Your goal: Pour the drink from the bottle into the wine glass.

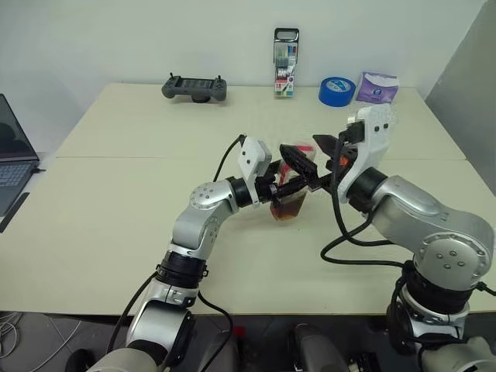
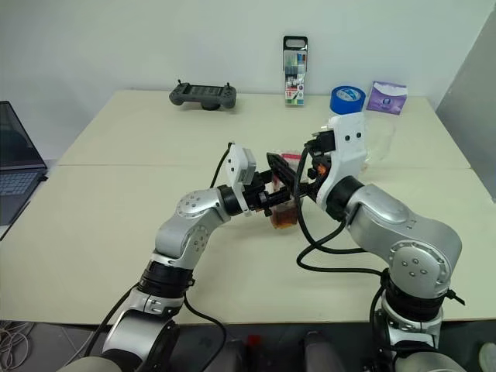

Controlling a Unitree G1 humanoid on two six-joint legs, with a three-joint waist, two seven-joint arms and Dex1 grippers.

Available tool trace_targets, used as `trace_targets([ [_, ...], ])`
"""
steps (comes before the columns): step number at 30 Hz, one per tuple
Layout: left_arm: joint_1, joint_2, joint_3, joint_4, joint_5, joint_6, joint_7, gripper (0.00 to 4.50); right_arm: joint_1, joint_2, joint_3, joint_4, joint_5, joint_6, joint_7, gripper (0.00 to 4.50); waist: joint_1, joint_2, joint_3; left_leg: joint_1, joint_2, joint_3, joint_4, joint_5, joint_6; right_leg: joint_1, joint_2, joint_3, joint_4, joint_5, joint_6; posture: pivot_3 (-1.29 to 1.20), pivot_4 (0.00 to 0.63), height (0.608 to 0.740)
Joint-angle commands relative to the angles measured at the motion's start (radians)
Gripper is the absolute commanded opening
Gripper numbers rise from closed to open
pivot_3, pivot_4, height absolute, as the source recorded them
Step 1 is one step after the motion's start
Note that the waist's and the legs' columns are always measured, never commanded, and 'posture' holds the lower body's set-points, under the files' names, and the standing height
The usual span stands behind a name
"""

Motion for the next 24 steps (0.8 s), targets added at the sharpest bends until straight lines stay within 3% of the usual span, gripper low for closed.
trace_targets([
  [1,-0.009,-0.004,0.006,-0.060,-0.013,-0.016,0.003,2.05,-0.013,-0.001,-0.010,-0.013,0.007,-0.001,-0.014,4.50,0.000,0.000,0.000,0.000,0.000,0.000,0.000,0.000,0.000,0.000,0.000,0.000,0.000,0.000,0.000,0.00,0.150,0.740],
  [5,-0.004,-0.002,0.007,-0.067,-0.015,-0.013,0.006,2.05,-0.014,-0.018,-0.005,0.000,-0.016,0.003,-0.016,4.50,0.000,0.000,0.000,0.000,0.000,0.000,0.000,0.000,0.000,0.000,0.000,0.000,0.000,0.000,0.000,0.00,0.150,0.740],
  [6,-0.002,-0.001,0.007,-0.067,-0.015,-0.012,0.007,2.05,-0.015,-0.019,-0.005,0.002,-0.018,0.002,-0.015,4.32,0.000,0.000,0.000,0.000,0.000,0.000,0.000,0.000,0.000,0.000,0.000,0.000,0.000,0.000,0.000,0.00,0.150,0.740],
  [8,-0.001,0.000,0.008,-0.068,-0.014,-0.012,0.008,2.05,-0.017,-0.021,-0.005,0.005,-0.020,0.000,-0.014,3.90,0.000,0.000,0.000,0.000,0.000,0.000,0.000,0.000,0.000,0.000,0.000,0.000,0.000,0.000,0.000,0.00,0.150,0.740],
  [14,0.004,0.005,0.008,-0.072,-0.014,-0.008,0.012,2.05,-0.052,-0.028,0.001,0.013,-0.029,-0.005,0.001,1.87,-0.001,0.000,0.000,0.000,0.000,0.000,0.000,0.000,0.000,0.000,0.000,0.000,0.000,0.000,0.000,0.00,0.150,0.740],
  [19,0.000,0.005,0.007,-0.069,-0.015,-0.006,0.013,2.05,-0.058,-0.102,0.008,0.013,-0.030,-0.032,0.099,1.82,-0.001,0.000,0.000,0.000,0.000,0.000,0.000,0.000,0.000,0.000,0.000,-0.001,-0.001,0.000,0.000,0.00,0.150,0.740],
  [24,-0.002,0.002,0.003,-0.070,-0.015,-0.004,0.010,2.05,-0.096,-0.283,0.015,0.038,0.007,-0.104,0.383,1.76,0.000,0.000,0.000,0.000,-0.001,0.001,0.000,0.000,0.000,0.000,0.000,-0.001,-0.002,0.000,0.000,0.00,0.150,0.740],
])
